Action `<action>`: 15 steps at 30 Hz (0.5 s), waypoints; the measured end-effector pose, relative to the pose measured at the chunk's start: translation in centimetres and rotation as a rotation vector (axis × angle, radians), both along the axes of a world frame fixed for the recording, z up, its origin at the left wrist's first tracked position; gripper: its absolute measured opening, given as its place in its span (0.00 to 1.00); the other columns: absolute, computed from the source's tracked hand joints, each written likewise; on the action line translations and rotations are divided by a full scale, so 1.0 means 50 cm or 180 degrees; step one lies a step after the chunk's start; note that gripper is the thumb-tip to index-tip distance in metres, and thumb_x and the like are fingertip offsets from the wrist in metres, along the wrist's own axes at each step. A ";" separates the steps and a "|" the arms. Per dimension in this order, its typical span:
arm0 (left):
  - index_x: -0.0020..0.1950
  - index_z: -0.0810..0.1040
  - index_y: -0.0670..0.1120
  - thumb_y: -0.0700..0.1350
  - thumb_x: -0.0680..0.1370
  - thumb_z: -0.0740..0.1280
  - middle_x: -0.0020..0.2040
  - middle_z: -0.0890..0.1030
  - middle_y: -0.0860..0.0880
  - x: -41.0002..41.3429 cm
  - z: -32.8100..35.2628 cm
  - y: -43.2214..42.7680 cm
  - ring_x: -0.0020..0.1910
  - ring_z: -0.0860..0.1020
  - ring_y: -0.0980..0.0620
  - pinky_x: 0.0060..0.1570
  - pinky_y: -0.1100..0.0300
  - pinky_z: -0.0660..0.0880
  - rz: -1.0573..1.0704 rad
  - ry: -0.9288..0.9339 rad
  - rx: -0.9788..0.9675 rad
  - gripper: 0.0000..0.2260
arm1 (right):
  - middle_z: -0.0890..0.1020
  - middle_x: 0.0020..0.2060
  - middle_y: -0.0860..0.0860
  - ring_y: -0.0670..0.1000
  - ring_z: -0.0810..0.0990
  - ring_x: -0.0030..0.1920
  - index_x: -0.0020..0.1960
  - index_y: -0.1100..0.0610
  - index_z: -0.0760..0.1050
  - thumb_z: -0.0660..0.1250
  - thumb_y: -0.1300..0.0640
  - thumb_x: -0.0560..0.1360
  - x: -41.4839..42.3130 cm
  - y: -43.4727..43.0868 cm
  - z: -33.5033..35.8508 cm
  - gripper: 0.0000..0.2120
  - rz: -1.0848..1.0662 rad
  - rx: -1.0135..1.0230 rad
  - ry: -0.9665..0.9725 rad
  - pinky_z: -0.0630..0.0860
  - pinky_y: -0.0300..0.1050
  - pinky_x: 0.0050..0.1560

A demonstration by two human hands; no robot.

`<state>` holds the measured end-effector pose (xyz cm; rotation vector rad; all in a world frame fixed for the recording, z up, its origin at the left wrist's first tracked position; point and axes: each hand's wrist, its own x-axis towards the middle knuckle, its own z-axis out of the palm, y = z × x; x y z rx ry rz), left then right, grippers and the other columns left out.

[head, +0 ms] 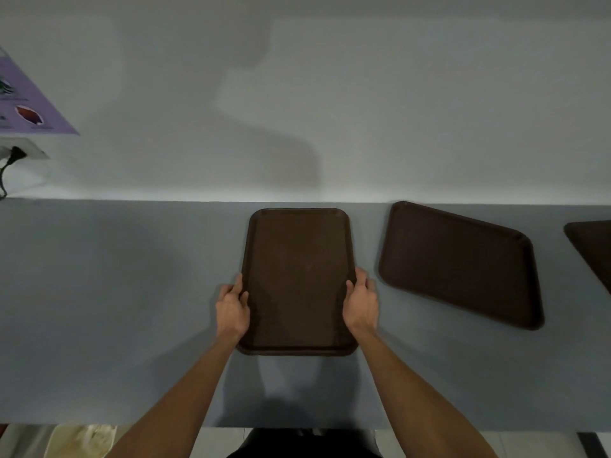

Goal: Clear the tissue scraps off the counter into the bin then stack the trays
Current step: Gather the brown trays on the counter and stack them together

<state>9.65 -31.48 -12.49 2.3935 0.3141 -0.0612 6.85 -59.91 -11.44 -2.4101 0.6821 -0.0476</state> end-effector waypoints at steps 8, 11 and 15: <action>0.82 0.63 0.42 0.39 0.85 0.62 0.50 0.74 0.40 -0.007 -0.075 0.008 0.41 0.76 0.38 0.48 0.42 0.80 -0.0082 -0.0300 0.0299 0.25 | 0.72 0.63 0.56 0.60 0.82 0.49 0.85 0.49 0.49 0.52 0.47 0.88 0.001 0.012 -0.037 0.28 0.0100 -0.0653 0.0241 0.81 0.59 0.46; 0.83 0.60 0.42 0.39 0.85 0.60 0.52 0.74 0.40 -0.007 -0.082 0.008 0.44 0.75 0.38 0.50 0.42 0.79 -0.0176 -0.0352 0.0502 0.26 | 0.71 0.64 0.56 0.60 0.81 0.52 0.86 0.49 0.46 0.50 0.48 0.88 0.003 0.009 -0.047 0.28 0.0184 -0.0677 0.0346 0.81 0.60 0.48; 0.83 0.60 0.45 0.42 0.86 0.60 0.59 0.72 0.38 -0.011 -0.047 -0.002 0.53 0.73 0.35 0.58 0.37 0.75 -0.0205 -0.0184 0.0497 0.25 | 0.71 0.67 0.55 0.61 0.80 0.58 0.85 0.44 0.47 0.50 0.46 0.88 0.006 -0.003 -0.023 0.27 0.0219 -0.0311 0.0452 0.79 0.61 0.57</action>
